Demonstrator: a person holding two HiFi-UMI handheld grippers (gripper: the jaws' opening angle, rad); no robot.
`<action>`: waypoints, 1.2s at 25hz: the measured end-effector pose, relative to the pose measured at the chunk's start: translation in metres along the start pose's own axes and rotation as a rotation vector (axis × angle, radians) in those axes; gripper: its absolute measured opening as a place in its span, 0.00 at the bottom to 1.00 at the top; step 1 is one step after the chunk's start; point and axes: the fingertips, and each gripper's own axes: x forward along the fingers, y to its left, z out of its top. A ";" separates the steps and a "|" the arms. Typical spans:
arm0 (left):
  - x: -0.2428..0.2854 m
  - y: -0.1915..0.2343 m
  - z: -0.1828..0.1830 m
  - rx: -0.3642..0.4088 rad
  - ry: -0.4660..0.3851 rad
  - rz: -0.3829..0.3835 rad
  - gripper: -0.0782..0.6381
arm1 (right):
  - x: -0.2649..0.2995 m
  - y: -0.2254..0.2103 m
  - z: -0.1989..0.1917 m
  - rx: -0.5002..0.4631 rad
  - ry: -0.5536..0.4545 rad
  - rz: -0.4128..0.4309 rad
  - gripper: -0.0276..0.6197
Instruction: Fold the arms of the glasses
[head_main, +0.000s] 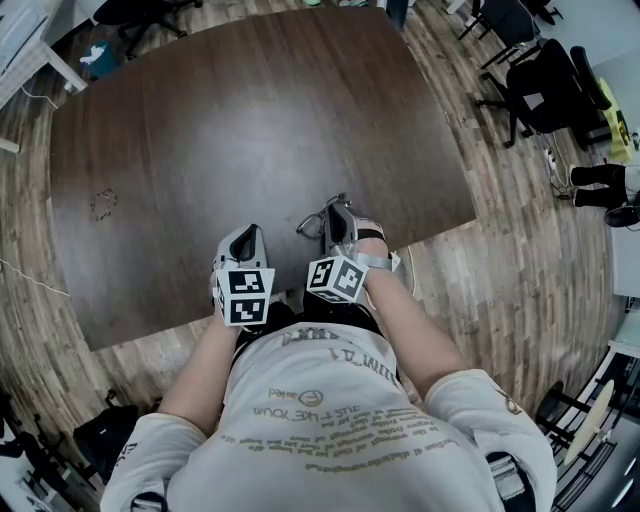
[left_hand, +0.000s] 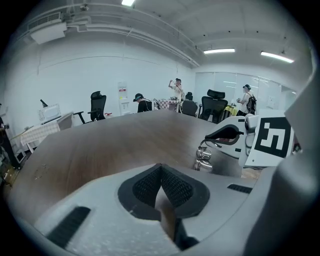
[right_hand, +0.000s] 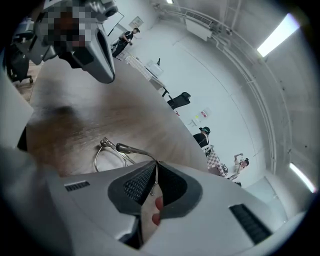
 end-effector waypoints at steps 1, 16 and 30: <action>-0.001 0.001 -0.001 0.001 0.002 0.002 0.13 | 0.001 0.002 0.001 -0.009 0.001 0.005 0.08; -0.010 0.015 -0.014 -0.007 0.000 0.014 0.13 | 0.014 0.041 0.005 -0.089 0.047 0.076 0.12; -0.017 0.025 -0.017 -0.005 -0.014 0.015 0.13 | 0.013 0.050 0.012 -0.025 0.084 0.157 0.17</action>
